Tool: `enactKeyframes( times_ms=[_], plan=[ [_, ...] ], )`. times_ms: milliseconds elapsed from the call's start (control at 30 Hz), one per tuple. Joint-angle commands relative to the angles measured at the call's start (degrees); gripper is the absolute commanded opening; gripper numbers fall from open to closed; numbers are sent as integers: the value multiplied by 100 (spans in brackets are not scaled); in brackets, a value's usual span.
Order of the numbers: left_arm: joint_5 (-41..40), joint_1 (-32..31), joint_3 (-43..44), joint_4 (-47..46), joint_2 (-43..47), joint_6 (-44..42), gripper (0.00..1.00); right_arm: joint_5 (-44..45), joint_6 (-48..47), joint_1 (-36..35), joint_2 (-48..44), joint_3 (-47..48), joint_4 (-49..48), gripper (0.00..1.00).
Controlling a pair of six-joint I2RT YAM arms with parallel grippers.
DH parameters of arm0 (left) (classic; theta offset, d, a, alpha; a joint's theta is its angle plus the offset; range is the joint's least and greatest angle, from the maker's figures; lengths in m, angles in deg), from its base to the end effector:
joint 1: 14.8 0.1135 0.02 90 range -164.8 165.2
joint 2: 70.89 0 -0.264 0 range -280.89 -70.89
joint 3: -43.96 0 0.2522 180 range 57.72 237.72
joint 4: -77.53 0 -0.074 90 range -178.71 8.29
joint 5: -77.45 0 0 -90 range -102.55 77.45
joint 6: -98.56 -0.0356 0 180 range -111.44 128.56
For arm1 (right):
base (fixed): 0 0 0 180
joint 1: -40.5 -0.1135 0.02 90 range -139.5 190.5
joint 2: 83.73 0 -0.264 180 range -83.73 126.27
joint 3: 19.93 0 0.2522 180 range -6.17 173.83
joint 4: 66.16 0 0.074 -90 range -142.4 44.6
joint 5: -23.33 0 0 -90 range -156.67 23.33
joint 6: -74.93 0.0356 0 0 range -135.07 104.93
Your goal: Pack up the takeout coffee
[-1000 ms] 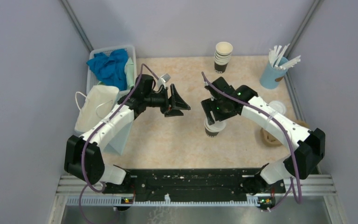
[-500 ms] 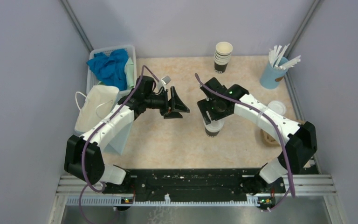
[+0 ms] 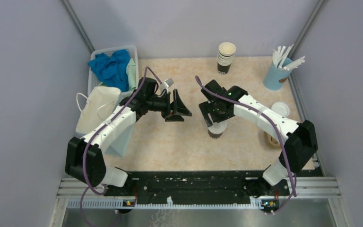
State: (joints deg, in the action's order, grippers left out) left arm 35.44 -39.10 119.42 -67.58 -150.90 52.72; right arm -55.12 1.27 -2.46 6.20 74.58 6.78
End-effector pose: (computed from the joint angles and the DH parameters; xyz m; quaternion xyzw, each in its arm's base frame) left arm 0.2636 -0.1480 0.2913 0.0286 0.8437 -0.5235 0.1157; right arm 0.2326 0.2069 0.2964 -0.2066 0.9553 0.0065 0.2112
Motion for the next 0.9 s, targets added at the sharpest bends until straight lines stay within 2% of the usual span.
enactKeyframes(
  times_ms=[0, 433, 867],
  plan=[
    [136, 4, 241, 19, 55, -179, 77, 159, 93, -69, 114, 242, -116, 75],
    [175, 5, 303, 84, 9, -224, 78, 186, 108, -68, 182, 207, -189, 78],
    [262, -93, 382, -18, -225, -241, 84, -108, 303, 57, -143, 888, 303, 97]
  ],
)
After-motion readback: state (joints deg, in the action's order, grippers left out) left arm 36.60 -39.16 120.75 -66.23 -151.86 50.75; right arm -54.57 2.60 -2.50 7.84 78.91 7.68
